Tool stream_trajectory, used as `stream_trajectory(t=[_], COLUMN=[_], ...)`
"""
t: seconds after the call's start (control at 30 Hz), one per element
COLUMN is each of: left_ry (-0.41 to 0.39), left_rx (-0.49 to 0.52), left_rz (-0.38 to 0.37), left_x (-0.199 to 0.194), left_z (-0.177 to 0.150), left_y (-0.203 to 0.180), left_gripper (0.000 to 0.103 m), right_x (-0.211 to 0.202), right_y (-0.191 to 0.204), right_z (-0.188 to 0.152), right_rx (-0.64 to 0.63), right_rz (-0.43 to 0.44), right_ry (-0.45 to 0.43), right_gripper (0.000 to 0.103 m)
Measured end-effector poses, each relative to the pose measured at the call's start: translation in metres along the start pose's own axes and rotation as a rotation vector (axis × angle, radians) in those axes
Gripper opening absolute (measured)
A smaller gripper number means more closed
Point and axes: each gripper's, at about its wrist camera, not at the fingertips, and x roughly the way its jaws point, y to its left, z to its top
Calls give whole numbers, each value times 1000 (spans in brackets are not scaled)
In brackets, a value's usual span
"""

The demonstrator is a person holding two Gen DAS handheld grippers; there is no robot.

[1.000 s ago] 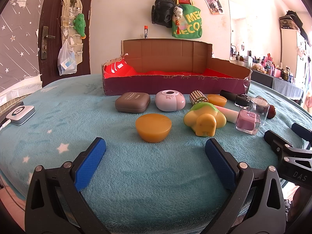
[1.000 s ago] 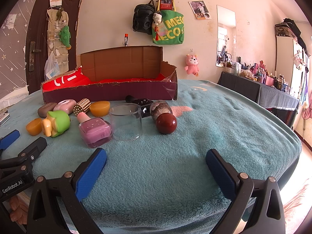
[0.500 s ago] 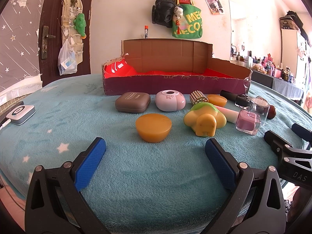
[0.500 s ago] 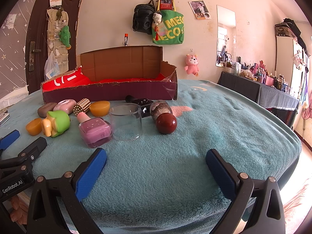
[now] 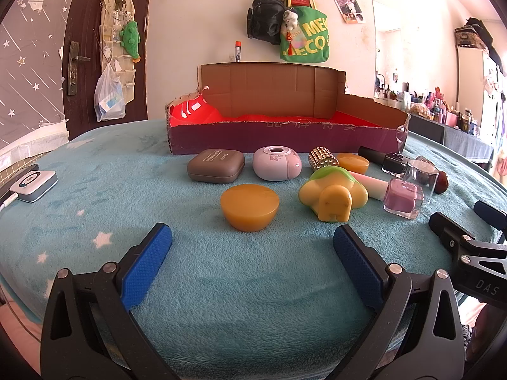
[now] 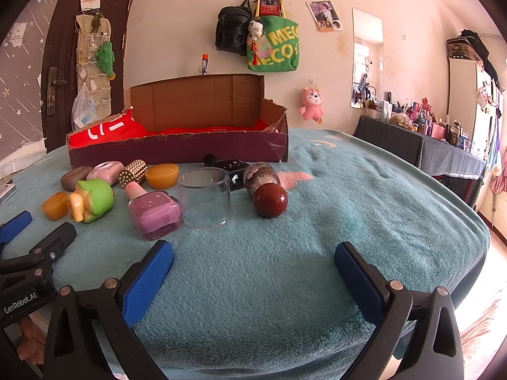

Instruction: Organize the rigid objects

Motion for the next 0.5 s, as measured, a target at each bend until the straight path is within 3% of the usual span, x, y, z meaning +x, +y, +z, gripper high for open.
stream_trajectory(t=[0.5], left_ry=[9], left_rx=[0], left_rz=[-9], left_x=[0], left_z=[1], left_y=[1], left_gripper=[103], right_x=[0], right_y=[0], right_z=[-1], right_rx=[4], right_rz=[1], right_ry=[-2], right_gripper=[103])
